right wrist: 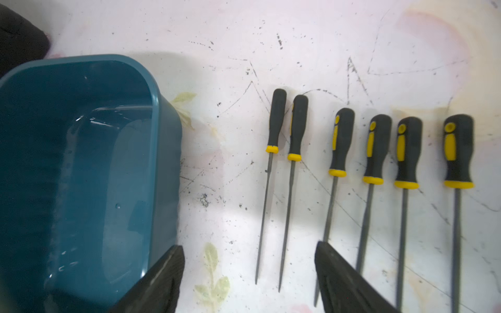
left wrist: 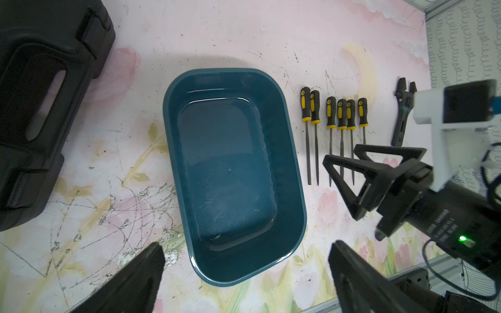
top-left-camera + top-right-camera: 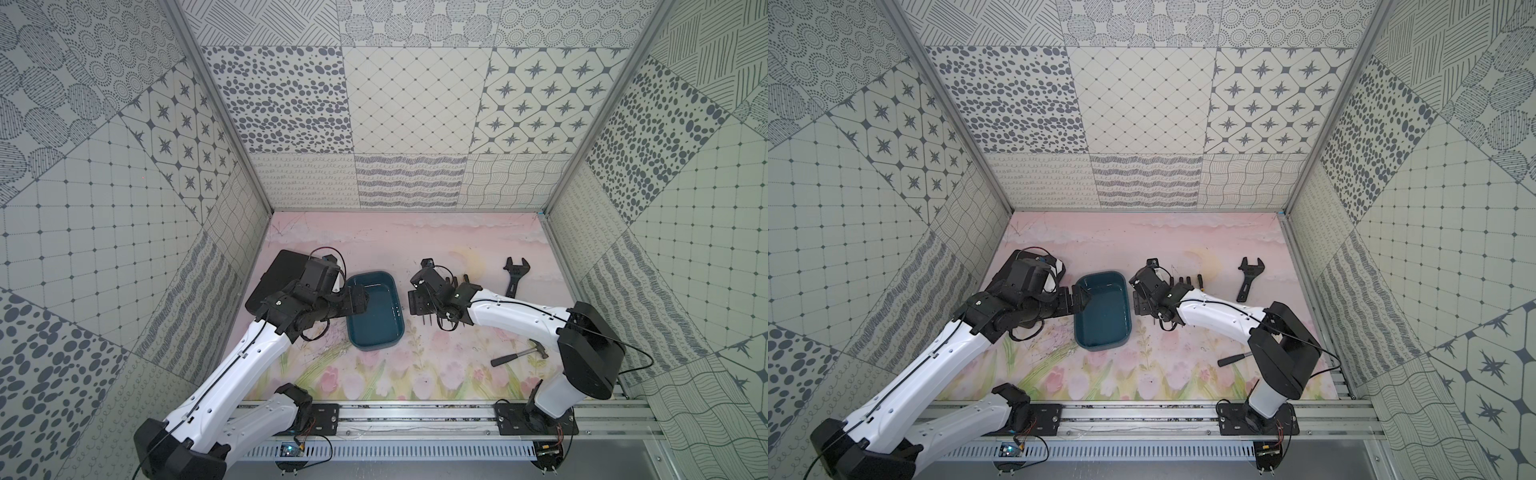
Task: Take the file tool out of the storage box
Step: Place the file tool at the center of the board, then reset both arms
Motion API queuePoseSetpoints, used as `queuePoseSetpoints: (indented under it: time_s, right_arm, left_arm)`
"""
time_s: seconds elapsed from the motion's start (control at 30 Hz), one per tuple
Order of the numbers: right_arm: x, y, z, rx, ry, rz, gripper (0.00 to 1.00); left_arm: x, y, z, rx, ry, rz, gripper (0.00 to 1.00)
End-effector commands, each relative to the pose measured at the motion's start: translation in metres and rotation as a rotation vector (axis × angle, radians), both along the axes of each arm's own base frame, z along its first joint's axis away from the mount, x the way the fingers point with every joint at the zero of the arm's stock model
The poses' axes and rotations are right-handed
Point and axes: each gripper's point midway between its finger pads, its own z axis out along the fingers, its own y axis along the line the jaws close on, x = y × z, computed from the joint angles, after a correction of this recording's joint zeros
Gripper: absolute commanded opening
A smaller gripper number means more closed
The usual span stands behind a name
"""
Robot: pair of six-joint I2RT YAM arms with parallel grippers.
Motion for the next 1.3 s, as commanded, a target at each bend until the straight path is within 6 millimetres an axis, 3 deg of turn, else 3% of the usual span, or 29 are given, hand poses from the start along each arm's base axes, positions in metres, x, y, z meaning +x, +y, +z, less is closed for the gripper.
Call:
queuePoseSetpoints:
  time_s: [0.0, 0.1, 0.4, 0.73, 0.8, 0.93, 1.07, 1.27]
  right_arm:
    - [0.004, -0.02, 0.009, 0.016, -0.034, 0.024, 0.88]
    - [0.004, -0.042, 0.016, 0.085, -0.042, 0.037, 0.92]
    - [0.028, -0.142, 0.033, 0.171, -0.183, -0.078, 0.97]
    - [0.059, -0.23, 0.049, 0.124, -0.413, -0.266, 0.98]
    - [0.069, -0.243, 0.054, 0.122, -0.461, -0.292, 0.98]
    - [0.078, -0.261, 0.039, 0.049, -0.516, -0.307, 0.98]
    - [0.087, -0.266, 0.036, 0.025, -0.591, -0.294, 0.98]
    - [0.089, -0.269, 0.027, -0.007, -0.654, -0.276, 0.98]
  left_arm:
    - [0.007, 0.015, 0.006, 0.023, -0.065, 0.089, 0.99]
    - [0.007, 0.022, 0.007, 0.029, -0.07, 0.139, 0.99]
    - [0.016, 0.041, 0.01, 0.099, -0.161, 0.204, 0.99]
    - [0.037, 0.049, 0.005, 0.186, -0.25, 0.214, 0.99]
    - [0.043, 0.05, 0.004, 0.199, -0.271, 0.219, 0.99]
    - [0.048, 0.051, -0.008, 0.226, -0.27, 0.215, 0.99]
    - [0.06, 0.051, -0.01, 0.258, -0.308, 0.202, 0.99]
    - [0.073, 0.07, -0.026, 0.317, -0.331, 0.238, 0.99]
